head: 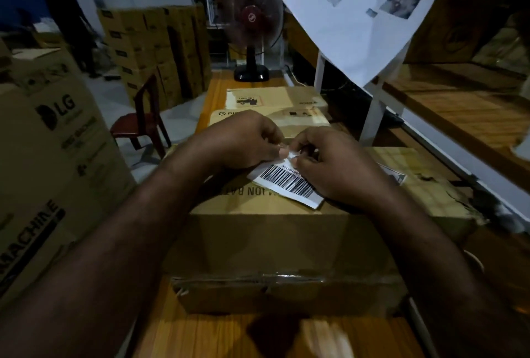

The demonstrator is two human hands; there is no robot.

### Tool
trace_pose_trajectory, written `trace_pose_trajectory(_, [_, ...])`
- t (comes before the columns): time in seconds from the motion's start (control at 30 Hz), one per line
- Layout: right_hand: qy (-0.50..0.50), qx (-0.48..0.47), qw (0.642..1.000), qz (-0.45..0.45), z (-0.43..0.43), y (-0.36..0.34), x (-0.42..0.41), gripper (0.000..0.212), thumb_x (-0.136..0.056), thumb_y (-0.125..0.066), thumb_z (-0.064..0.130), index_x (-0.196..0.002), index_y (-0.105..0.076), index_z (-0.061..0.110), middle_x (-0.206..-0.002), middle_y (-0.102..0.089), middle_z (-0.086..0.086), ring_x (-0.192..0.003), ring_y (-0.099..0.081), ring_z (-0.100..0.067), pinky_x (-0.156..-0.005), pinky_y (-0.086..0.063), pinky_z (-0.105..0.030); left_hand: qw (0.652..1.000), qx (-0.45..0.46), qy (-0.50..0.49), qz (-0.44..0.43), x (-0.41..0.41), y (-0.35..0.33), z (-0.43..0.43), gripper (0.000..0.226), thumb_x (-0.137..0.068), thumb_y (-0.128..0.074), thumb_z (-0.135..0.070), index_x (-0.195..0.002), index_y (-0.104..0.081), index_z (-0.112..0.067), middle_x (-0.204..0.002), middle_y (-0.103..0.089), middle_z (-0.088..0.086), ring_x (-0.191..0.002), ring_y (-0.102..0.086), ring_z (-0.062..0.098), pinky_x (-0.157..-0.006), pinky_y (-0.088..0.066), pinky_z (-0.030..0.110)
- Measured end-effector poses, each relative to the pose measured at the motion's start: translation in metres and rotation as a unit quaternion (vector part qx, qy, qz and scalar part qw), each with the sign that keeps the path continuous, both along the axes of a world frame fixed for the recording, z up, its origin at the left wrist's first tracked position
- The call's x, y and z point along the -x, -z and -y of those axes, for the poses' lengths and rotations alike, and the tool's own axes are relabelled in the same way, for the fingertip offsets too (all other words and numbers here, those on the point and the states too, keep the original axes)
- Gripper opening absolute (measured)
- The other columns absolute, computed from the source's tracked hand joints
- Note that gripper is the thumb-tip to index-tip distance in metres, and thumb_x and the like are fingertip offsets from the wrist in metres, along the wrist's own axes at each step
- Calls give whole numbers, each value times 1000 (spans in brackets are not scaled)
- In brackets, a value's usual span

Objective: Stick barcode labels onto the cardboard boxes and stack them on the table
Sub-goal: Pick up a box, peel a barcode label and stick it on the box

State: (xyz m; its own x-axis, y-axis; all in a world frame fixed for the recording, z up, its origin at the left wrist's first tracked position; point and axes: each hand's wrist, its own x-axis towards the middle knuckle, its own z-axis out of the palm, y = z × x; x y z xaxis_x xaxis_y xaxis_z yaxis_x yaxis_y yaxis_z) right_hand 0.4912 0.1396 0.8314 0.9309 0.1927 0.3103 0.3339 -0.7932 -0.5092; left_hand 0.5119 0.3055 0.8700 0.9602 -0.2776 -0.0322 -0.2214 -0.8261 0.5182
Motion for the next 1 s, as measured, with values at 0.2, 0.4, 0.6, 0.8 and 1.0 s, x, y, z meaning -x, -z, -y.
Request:
trace_pose_trajectory(0.2, [-5, -101, 994, -32, 4, 2, -1, 13, -91, -63, 20, -99, -63, 30, -86, -63, 8, -78, -62, -10, -62, -52, -35, 999, 49, 14, 10, -5, 8, 0, 4, -92, -66, -30, -92, -69, -28, -87, -69, -12, -79, -62, 0, -57, -42, 19])
trace_pose_trajectory(0.4, [10, -109, 991, -73, 4, -3, 0, 10, -89, -63, 30, -100, -64, 30, -85, -67, 7, -69, -67, -6, -53, -52, -28, 996, 83, 17, 24, -1, 11, -6, 6, -96, -61, -30, -97, -67, -27, -85, -67, -11, -72, -59, -1, -55, -40, 16])
trace_pose_trajectory(0.6, [-6, -53, 996, -74, 4, -5, 2, 12, -91, -63, 36, -93, -69, 27, -78, -69, 7, -68, -68, -7, -59, -56, -33, 986, 166, 24, 20, 2, 15, -9, 8, -93, -64, -20, -101, -67, -18, -76, -63, -9, -54, -55, -7, -47, -40, 11])
trace_pose_trajectory(0.8, [-25, -91, 994, -61, 8, -2, 3, 6, -91, -65, 33, -90, -68, 28, -78, -70, 7, -69, -68, -6, -63, -59, -37, 996, 85, 39, 6, 1, 13, -13, 25, -84, -76, -29, -107, -66, -26, -89, -68, -9, -78, -64, 2, -59, -44, 17])
trace_pose_trajectory(1.0, [-29, -123, 990, -69, 9, -2, 4, 5, -89, -67, 31, -88, -68, 26, -79, -72, 5, -71, -70, -8, -66, -60, -41, 994, 85, 63, -20, -1, 9, -17, 8, -87, -72, -28, -88, -69, -21, -75, -69, -5, -58, -57, 0, -54, -41, 20])
